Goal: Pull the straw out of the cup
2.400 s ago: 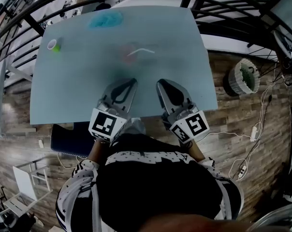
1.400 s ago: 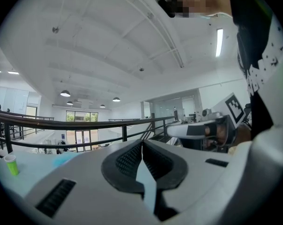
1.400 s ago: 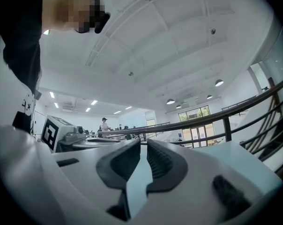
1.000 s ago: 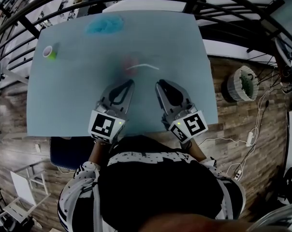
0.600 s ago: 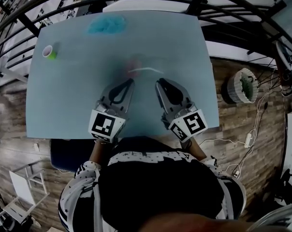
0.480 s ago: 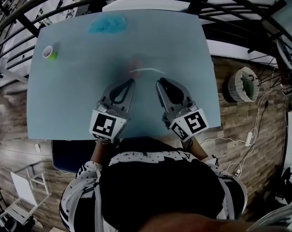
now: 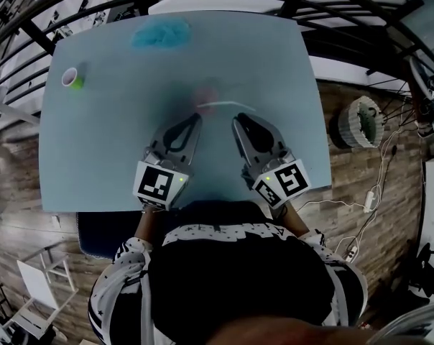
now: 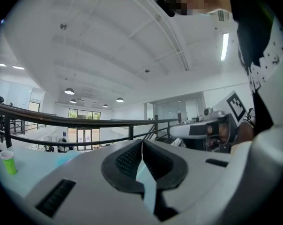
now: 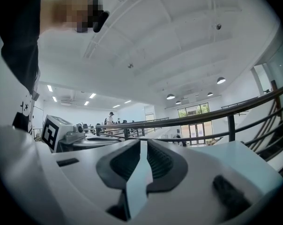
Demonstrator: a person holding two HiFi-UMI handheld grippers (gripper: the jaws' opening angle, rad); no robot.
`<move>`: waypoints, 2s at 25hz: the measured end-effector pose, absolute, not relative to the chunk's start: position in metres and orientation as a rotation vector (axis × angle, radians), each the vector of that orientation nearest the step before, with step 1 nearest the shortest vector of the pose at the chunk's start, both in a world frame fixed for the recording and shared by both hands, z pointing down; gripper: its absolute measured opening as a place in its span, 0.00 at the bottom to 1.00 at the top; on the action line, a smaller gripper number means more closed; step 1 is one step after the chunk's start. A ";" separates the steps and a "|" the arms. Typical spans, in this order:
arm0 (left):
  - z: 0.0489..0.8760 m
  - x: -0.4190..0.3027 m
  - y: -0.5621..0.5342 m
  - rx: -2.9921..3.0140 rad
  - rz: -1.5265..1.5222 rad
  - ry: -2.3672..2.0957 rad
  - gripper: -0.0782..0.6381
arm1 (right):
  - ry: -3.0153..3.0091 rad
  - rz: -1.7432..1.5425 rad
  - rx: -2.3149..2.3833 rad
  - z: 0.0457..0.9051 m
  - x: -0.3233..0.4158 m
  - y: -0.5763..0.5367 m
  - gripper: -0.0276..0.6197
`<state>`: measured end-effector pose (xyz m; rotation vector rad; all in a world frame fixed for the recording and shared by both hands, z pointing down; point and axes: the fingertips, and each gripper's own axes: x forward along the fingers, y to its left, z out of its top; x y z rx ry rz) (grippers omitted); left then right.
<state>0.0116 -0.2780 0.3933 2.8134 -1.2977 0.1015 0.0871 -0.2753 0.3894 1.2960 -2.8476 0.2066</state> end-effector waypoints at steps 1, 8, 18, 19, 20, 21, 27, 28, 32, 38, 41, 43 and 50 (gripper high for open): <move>0.394 0.012 -0.278 2.814 0.099 -1.290 0.13 | -2.844 0.209 1.302 0.390 0.087 -0.275 0.09; 0.396 0.013 -0.282 2.822 0.096 -1.241 0.13 | -2.824 0.243 1.329 0.397 0.086 -0.278 0.09; 0.404 0.006 -0.289 2.786 0.121 -1.309 0.13 | -2.817 0.270 1.305 0.415 0.092 -0.281 0.09; 0.405 0.006 -0.290 2.785 0.125 -1.311 0.13 | -2.817 0.274 1.308 0.416 0.092 -0.283 0.09; 0.406 0.005 -0.292 2.785 0.130 -1.311 0.13 | -2.817 0.279 1.309 0.419 0.092 -0.284 0.09; 0.408 0.006 -0.293 2.784 0.135 -1.310 0.13 | -2.817 0.286 1.308 0.422 0.091 -0.285 0.09; 0.416 0.011 -0.297 2.778 0.159 -1.302 0.13 | -2.801 0.330 1.268 0.441 0.090 -0.288 0.09; 0.417 0.011 -0.297 2.775 0.162 -1.302 0.13 | -2.802 0.340 1.264 0.443 0.089 -0.288 0.09; 0.418 0.009 -0.298 2.772 0.165 -1.296 0.13 | -2.796 0.362 1.287 0.446 0.087 -0.291 0.09; 0.424 0.012 -0.299 2.758 0.178 -1.296 0.13 | -2.771 0.391 1.307 0.458 0.091 -0.295 0.09; 0.426 0.011 -0.301 2.755 0.184 -1.298 0.13 | -2.761 0.401 1.309 0.462 0.090 -0.297 0.09; 0.428 0.010 -0.304 2.753 0.189 -1.299 0.13 | -2.762 0.415 1.304 0.467 0.088 -0.300 0.09; 0.433 0.015 -0.305 2.760 0.203 -1.263 0.13 | -2.782 0.446 1.304 0.476 0.085 -0.302 0.09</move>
